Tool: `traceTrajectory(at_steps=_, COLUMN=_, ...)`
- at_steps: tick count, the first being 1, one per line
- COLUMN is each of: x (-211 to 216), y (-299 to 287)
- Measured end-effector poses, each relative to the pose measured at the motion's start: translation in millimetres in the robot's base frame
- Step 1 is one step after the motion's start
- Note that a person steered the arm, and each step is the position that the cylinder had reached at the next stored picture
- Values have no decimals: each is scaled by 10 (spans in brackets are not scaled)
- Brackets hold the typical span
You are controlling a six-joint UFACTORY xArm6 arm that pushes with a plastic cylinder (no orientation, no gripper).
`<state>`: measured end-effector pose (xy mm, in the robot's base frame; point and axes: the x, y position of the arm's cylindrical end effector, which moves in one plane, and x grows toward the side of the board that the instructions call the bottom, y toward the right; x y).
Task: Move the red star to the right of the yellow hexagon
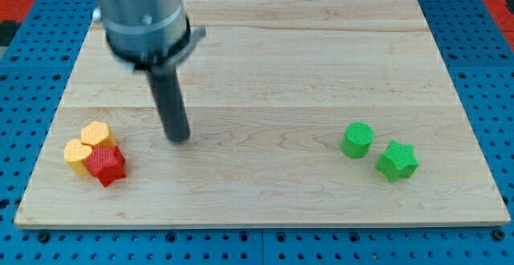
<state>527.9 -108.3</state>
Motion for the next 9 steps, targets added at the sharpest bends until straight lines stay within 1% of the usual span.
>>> traceTrajectory(at_steps=1, x=491, y=-345)
traceTrajectory(at_steps=2, x=663, y=-1075)
traceTrajectory(at_steps=3, x=717, y=-1533)
traceTrajectory(at_steps=4, x=672, y=-1346)
traceTrajectory(at_steps=5, x=287, y=-1000)
traceTrajectory(at_steps=6, x=-63, y=-827)
traceTrajectory(at_steps=7, x=-32, y=-533)
traceTrajectory(at_steps=8, x=120, y=-192)
traceTrajectory(at_steps=9, x=-219, y=1)
